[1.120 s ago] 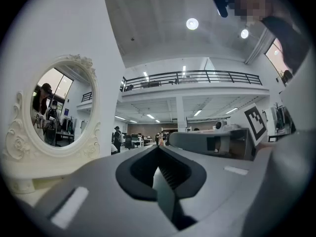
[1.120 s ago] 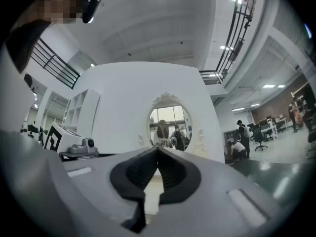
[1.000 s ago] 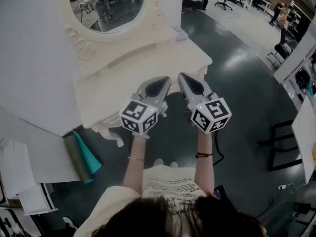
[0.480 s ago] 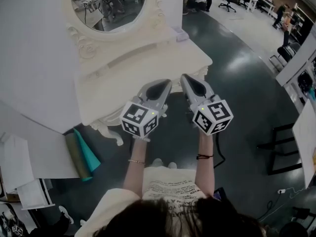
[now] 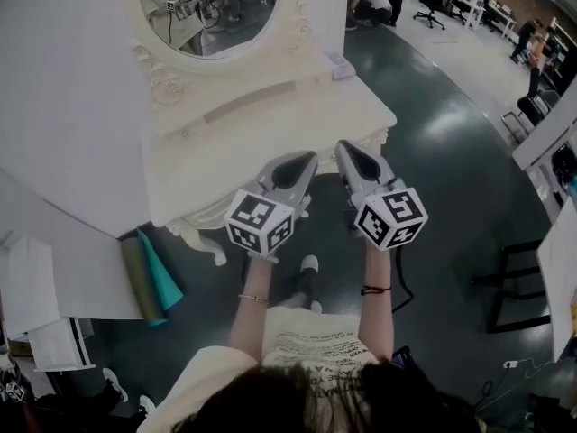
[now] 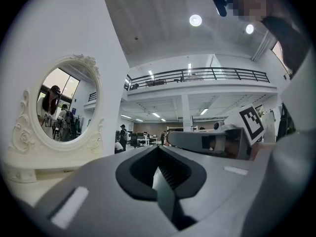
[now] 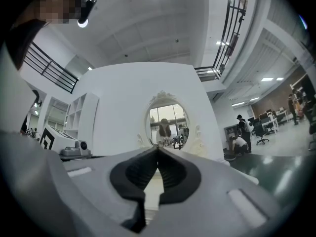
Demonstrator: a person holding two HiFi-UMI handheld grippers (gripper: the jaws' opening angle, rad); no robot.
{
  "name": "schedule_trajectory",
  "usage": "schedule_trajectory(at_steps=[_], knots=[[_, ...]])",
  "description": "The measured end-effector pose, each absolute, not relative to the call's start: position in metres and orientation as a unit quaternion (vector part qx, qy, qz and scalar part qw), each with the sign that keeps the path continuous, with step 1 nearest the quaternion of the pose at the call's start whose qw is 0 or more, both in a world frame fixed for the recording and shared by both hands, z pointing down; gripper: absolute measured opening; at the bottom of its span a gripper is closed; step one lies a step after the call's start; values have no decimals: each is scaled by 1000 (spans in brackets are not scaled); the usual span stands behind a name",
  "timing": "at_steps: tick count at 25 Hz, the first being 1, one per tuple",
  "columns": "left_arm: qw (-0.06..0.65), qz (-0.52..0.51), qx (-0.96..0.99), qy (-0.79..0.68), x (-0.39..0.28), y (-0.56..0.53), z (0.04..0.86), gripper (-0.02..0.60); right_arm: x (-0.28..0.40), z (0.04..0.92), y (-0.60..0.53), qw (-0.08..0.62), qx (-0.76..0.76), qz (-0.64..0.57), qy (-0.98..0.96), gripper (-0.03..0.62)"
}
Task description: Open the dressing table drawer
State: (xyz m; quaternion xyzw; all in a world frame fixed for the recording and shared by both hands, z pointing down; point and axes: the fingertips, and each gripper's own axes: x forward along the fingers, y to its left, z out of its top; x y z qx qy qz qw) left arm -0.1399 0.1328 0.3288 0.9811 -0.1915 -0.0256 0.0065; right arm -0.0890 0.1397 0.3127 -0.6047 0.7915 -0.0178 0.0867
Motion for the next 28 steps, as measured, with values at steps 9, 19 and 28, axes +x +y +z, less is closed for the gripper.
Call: schedule_trajectory(at_steps=[9,19,28], knots=[[13,-32,981,-192,-103,90,335,-3,-57,325,95,69,-603,-23,794,3],[17,-32,981,-191,-58,32,333,-3,-21,326,37,67,-599,-30,798,3],[20,-33,981,-192,-37,-21,330,-3,0,327,-18,66,-598,-38,798,3]])
